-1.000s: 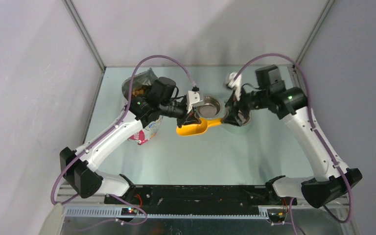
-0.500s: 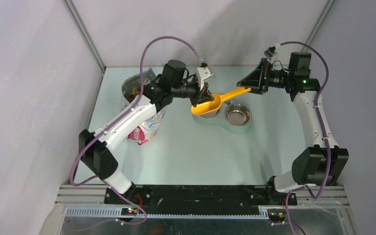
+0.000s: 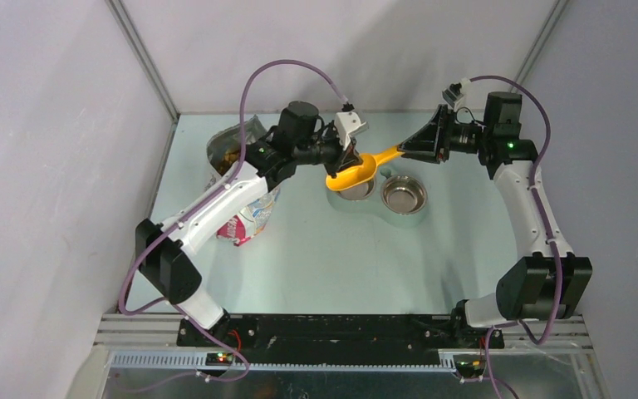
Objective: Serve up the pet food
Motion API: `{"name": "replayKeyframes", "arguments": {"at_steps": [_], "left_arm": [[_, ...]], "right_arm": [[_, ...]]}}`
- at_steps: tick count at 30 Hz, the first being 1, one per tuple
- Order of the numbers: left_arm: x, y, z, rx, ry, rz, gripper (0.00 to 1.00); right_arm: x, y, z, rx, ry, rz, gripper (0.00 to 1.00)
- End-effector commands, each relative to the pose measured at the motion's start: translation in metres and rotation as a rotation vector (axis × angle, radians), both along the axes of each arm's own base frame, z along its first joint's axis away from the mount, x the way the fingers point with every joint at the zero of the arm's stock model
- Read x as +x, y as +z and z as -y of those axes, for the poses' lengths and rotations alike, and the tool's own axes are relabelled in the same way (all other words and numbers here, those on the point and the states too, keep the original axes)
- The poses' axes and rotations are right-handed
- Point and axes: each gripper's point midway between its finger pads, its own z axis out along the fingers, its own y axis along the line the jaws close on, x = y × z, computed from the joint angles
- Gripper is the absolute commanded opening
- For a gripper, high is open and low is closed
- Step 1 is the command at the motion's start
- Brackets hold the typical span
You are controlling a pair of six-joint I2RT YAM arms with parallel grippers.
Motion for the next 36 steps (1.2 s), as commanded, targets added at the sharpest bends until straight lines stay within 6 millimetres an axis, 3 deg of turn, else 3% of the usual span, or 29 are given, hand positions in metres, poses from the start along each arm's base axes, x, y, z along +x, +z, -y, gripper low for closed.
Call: {"name": "replayKeyframes", "arguments": {"at_steps": [1,12,29,33,36], "left_arm": [[-0.001,0.032,0.016,-0.059,-0.024,0.076,0.00],[-0.001,0.030,0.024,-0.065,-0.014,0.069,0.00],[0.001,0.027,0.024,-0.062,0.000,0.066,0.00],[0.000,0.024,0.024,-0.053,-0.005,0.065,0.00],[0.001,0.022,0.023,-0.047,-0.004,0.069,0.00]], "right_arm": [[-0.002,0.016,-0.003,0.008,-0.010,0.061,0.59],[-0.008,0.012,-0.013,0.009,0.014,0.049,0.52],[-0.021,0.006,-0.016,-0.019,0.026,0.062,0.52],[-0.023,0.004,-0.016,-0.032,0.029,0.072,0.44],[-0.026,0.004,-0.018,-0.032,0.044,0.084,0.43]]}}
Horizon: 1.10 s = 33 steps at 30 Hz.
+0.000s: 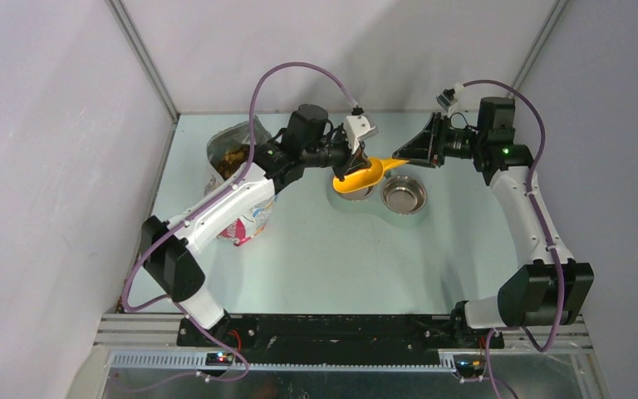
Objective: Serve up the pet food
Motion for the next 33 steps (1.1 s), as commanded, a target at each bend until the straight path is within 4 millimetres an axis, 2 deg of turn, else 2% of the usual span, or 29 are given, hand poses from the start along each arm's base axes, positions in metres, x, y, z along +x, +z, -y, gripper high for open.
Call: {"name": "replayKeyframes", "arguments": {"at_steps": [1,6,9,10,12,13,15,16,17,18,21,23,25,27,28,29,31,32,33], "left_arm": [[0.008,0.022,0.002,-0.036,0.026,0.062,0.00],[0.008,0.018,0.002,-0.027,0.023,0.062,0.00],[0.009,0.016,0.001,-0.020,0.026,0.067,0.00],[0.010,0.015,0.001,-0.018,0.028,0.069,0.00],[0.010,0.014,0.000,-0.012,0.030,0.072,0.00],[0.011,0.014,0.000,-0.009,0.035,0.072,0.01],[0.018,0.012,-0.006,0.007,0.085,0.075,0.17],[0.020,0.014,-0.010,0.018,0.107,0.085,0.32],[0.023,0.018,-0.014,0.024,0.131,0.101,0.39],[0.029,0.027,-0.027,0.038,0.186,0.130,0.50],[0.041,0.057,-0.070,0.043,0.343,0.171,0.66],[0.045,0.087,-0.116,0.020,0.498,0.186,0.73],[0.051,0.100,-0.164,0.039,0.661,0.189,0.80],[0.054,0.096,-0.221,0.117,0.828,0.173,0.86],[0.055,0.095,-0.237,0.147,0.873,0.174,0.87],[0.054,0.089,-0.265,0.200,0.957,0.157,0.89],[0.052,0.076,-0.301,0.253,1.047,0.101,0.90],[0.051,0.068,-0.307,0.257,1.050,0.068,0.90],[0.050,0.058,-0.324,0.263,1.093,0.018,0.90]], "right_arm": [[-0.018,0.013,-0.006,0.001,0.053,0.070,0.44],[-0.023,0.011,-0.007,-0.008,0.070,0.084,0.40],[-0.027,0.010,-0.008,-0.009,0.091,0.097,0.23],[-0.029,0.010,-0.008,-0.007,0.098,0.101,0.09],[-0.031,0.009,-0.007,-0.016,0.104,0.112,0.00],[-0.031,0.009,-0.005,-0.018,0.099,0.116,0.00],[-0.028,0.008,0.000,-0.024,0.082,0.124,0.00],[-0.027,0.009,0.003,-0.028,0.071,0.130,0.00],[-0.023,0.009,0.010,-0.032,0.045,0.133,0.00],[-0.019,0.009,0.017,-0.036,0.016,0.134,0.00],[-0.014,0.010,0.028,-0.064,-0.019,0.157,0.00],[-0.009,0.011,0.035,-0.152,-0.046,0.235,0.00],[-0.005,0.013,0.037,-0.223,-0.062,0.293,0.00],[0.003,0.013,0.038,-0.300,-0.079,0.343,0.00],[0.003,0.015,0.032,-0.320,-0.069,0.367,0.00],[0.006,0.020,0.027,-0.348,-0.059,0.413,0.00],[0.015,0.030,0.024,-0.387,-0.069,0.478,0.00],[0.015,0.034,0.016,-0.391,-0.055,0.501,0.00],[0.019,0.041,0.010,-0.399,-0.054,0.534,0.00]]}}
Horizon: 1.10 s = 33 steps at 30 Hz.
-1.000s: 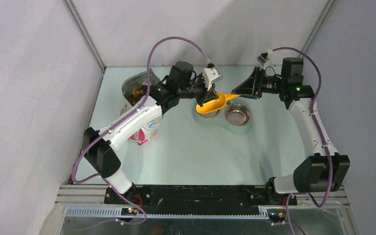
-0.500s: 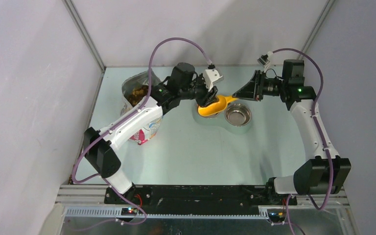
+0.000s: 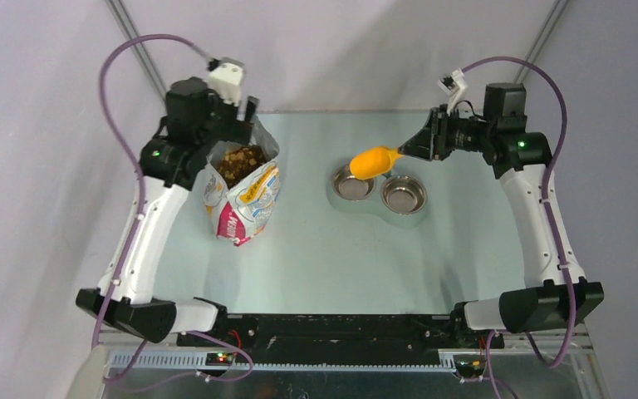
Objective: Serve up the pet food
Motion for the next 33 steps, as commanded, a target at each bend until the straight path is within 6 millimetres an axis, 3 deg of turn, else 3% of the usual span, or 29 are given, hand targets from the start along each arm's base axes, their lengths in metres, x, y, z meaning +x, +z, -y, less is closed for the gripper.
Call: {"name": "replayKeyframes", "arguments": {"at_steps": [1,2,7,10,14,15,20,22,24,26,29,33], "left_arm": [[-0.016,-0.040,-0.056,0.001,0.168,-0.184,0.90],[-0.016,-0.049,-0.066,-0.015,0.188,-0.220,0.90],[-0.017,-0.076,-0.066,0.006,0.138,-0.327,0.87],[-0.014,-0.087,-0.081,0.073,0.203,-0.355,0.83],[-0.010,-0.090,-0.106,0.141,0.306,-0.344,0.73],[-0.009,-0.089,-0.108,0.139,0.312,-0.337,0.65],[-0.009,-0.093,-0.093,0.089,0.245,-0.358,0.32],[-0.011,-0.097,-0.082,0.056,0.193,-0.376,0.13],[-0.016,-0.099,-0.067,0.012,0.117,-0.388,0.03],[-0.021,-0.097,-0.050,-0.042,0.036,-0.381,0.00],[-0.029,-0.092,-0.036,-0.085,-0.026,-0.365,0.00],[-0.034,-0.079,-0.034,-0.101,-0.034,-0.323,0.00]], "right_arm": [[0.018,0.028,-0.013,-0.110,0.005,0.203,0.00],[0.022,0.034,-0.021,-0.111,0.017,0.225,0.00],[0.041,0.063,-0.048,-0.102,0.034,0.292,0.00],[0.042,0.073,-0.068,-0.097,0.030,0.303,0.00],[0.035,0.075,-0.096,-0.120,0.033,0.317,0.00],[0.035,0.074,-0.105,-0.128,0.025,0.314,0.00],[0.040,0.075,-0.139,-0.128,0.001,0.319,0.00],[0.046,0.071,-0.161,-0.129,0.011,0.317,0.00],[0.045,0.088,-0.180,-0.102,0.017,0.358,0.00],[0.039,0.092,-0.203,-0.095,0.050,0.389,0.00],[0.039,0.090,-0.217,-0.098,0.060,0.407,0.00],[0.040,0.075,-0.235,-0.103,0.098,0.382,0.00]]}}
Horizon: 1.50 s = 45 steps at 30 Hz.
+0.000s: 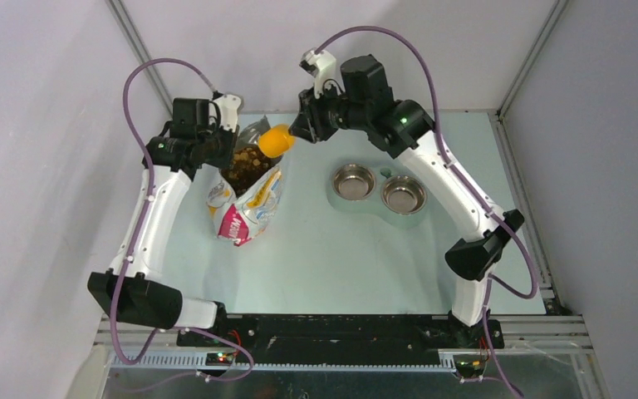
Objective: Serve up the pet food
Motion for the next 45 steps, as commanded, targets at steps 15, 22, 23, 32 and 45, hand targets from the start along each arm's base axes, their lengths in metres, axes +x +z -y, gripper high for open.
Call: {"name": "replayKeyframes", "arguments": {"at_steps": [15,22,23,32,45], "left_arm": [[-0.014,0.054,0.031,-0.178,-0.082,0.157,0.00],[-0.013,0.030,0.045,-0.267,-0.072,0.073,0.00],[-0.012,0.027,0.044,-0.266,-0.069,0.074,0.00],[-0.005,0.025,0.037,-0.244,-0.027,0.096,0.00],[0.012,0.024,0.025,-0.154,-0.019,0.145,0.00]], "right_arm": [[0.014,-0.078,-0.053,-0.113,-0.035,-0.076,0.00],[0.039,-0.116,-0.075,-0.155,-0.181,-0.121,0.00],[0.042,-0.122,-0.077,-0.167,-0.202,-0.112,0.00],[0.044,-0.182,-0.090,-0.318,-0.219,-0.095,0.00],[-0.045,-0.179,-0.106,-0.050,0.338,-0.597,0.00]]}}
